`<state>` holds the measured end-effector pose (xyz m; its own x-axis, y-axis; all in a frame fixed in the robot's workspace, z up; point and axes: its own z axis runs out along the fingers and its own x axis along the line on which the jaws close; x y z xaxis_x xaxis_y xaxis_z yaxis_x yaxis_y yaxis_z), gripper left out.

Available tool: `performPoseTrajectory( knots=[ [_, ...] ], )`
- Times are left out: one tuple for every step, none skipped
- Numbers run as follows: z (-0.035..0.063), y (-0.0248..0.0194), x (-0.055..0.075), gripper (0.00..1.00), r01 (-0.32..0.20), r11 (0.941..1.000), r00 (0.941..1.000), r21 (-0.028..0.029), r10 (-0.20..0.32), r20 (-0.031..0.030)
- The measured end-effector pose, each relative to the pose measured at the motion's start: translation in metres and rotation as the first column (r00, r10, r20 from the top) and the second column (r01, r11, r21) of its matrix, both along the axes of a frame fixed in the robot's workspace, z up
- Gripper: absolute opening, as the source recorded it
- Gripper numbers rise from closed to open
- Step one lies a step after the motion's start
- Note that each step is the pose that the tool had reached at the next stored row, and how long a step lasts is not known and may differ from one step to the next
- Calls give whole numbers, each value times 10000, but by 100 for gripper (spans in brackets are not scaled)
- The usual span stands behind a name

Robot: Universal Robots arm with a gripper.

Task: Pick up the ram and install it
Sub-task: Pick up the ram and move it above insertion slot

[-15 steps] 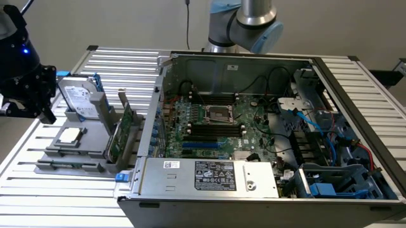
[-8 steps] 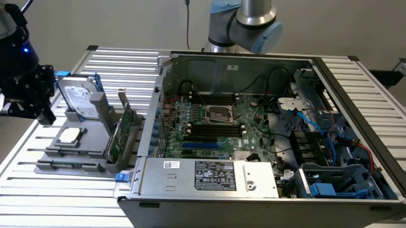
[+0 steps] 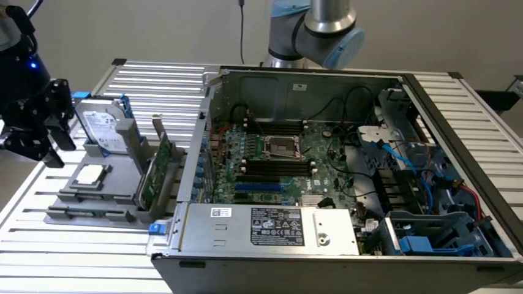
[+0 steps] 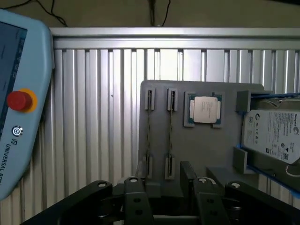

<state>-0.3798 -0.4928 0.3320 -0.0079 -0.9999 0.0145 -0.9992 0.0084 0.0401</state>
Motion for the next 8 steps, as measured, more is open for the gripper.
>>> performPoseTrajectory(
  knots=[
    [-16,0,0,42,0,10000,10000,-1,0,6],
    [-32,-2,0,42,0,10000,10000,-3,0,5],
    [-51,-8,0,42,-2,10000,10000,-3,2,5],
    [-70,-14,0,42,-4,10000,10000,-2,4,7],
    [-88,-17,0,42,-4,10000,10000,-2,4,7],
    [-105,-20,0,42,-6,10000,10000,-2,6,6],
    [-125,-25,1,42,-8,10000,10000,-2,8,7],
    [-142,-29,3,42,-11,10000,10000,-1,11,7]
  ],
)
